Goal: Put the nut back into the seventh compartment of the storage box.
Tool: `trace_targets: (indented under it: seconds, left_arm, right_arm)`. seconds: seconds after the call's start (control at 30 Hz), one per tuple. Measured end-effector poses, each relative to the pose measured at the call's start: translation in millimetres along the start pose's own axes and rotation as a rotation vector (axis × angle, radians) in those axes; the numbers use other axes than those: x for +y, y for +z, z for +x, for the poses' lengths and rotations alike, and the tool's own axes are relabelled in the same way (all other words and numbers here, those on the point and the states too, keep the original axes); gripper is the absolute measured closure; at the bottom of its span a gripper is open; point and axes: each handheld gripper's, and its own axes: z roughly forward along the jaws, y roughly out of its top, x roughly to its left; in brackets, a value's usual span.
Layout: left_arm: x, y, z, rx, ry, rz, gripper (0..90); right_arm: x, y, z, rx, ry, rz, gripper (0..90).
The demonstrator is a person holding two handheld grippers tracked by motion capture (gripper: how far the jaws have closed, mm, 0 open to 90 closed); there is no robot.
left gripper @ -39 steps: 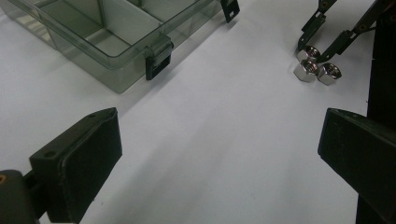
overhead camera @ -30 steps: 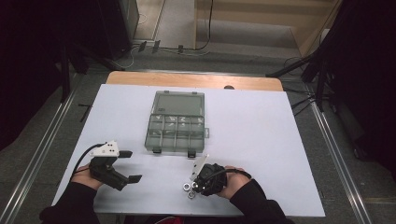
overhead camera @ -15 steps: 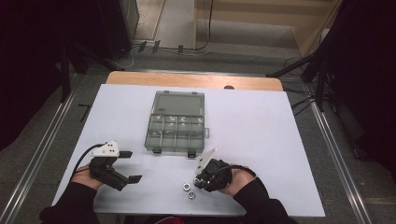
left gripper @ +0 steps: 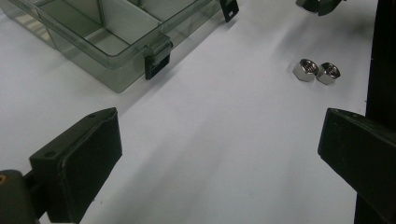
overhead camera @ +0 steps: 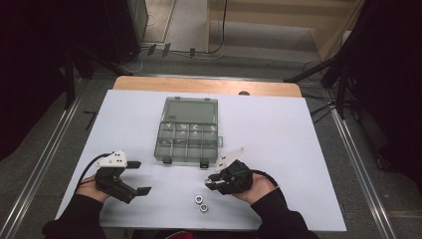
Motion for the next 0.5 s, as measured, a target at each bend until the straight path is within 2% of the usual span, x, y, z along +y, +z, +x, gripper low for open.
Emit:
trace_targets:
  seconds: [0.3,0.5]
  left_arm:
    - [0.0,0.8,-0.4,-0.002,0.003,0.005,0.0]
    - [-0.2,0.8,1.5,-0.004,-0.001,0.011,0.0]
  right_arm:
    - [13.3,-6.1,-14.7,-0.021,0.058,-0.072,71.6]
    - [22.8,-7.6,-24.6,-0.03,0.062,-0.094,71.6]
